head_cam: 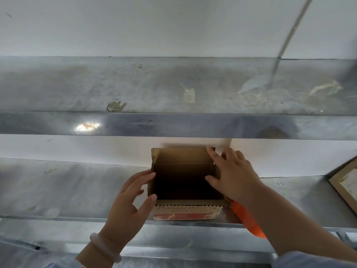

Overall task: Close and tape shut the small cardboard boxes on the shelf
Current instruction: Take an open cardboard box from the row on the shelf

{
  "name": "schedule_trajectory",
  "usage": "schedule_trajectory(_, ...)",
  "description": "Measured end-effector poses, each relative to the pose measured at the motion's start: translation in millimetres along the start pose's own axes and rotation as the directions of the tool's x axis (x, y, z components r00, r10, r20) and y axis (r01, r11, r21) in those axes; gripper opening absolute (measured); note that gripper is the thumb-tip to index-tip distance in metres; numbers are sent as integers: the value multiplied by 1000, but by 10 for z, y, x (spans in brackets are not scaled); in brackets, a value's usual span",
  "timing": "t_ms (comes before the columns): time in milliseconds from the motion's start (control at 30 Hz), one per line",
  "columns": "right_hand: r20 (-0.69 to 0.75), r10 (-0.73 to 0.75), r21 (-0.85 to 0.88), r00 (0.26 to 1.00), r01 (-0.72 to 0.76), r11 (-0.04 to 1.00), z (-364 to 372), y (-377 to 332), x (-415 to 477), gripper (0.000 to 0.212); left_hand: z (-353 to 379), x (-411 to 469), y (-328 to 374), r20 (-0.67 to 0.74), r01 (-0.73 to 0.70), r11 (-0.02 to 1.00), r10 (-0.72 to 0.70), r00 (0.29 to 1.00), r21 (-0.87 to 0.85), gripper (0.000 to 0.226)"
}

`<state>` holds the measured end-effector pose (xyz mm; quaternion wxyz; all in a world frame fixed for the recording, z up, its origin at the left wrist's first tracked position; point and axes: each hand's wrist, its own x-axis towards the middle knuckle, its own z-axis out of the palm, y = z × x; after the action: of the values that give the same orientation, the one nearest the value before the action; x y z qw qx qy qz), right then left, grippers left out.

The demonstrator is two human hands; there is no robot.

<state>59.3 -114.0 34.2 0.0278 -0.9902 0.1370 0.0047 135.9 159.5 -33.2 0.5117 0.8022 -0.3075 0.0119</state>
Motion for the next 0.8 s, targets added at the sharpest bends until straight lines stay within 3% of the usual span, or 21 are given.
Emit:
schedule_trajectory(100,72,20,112,997,-28,993,80,-11,21,87,-18,22,-24,102,-22,998,16,995,64,54)
schedule_trajectory(200,8,74,355,997,-72,932,104,6,-31,73,-31,48,-66,224,-90,980,49,973,176,65)
schedule_trajectory(300,-156,246,596,957,-108,796,170,59,-136,52,-12,83,-93,245,-125,954,57,968,274,69)
schedule_trajectory(400,-180,322,784,929,-63,618,274,55,-298,45,18,115,-147,207,-148,942,87,974,301,65)
schedule_trajectory(567,-211,177,939,961,149,311,435,-59,-590,60,11,159,-234,171,-141,949,95,981,281,58)
schedule_trajectory(600,-224,140,939,965,174,297,492,-56,-611,66,6,170,-243,170,-142,950,97,981,277,59)
schedule_trajectory(700,-207,39,858,977,162,488,610,12,-621,80,-12,193,-263,176,-151,951,105,979,269,62)
schedule_trajectory(800,-215,-61,631,975,186,753,647,44,-629,71,-18,201,-265,192,-222,927,169,967,301,60)
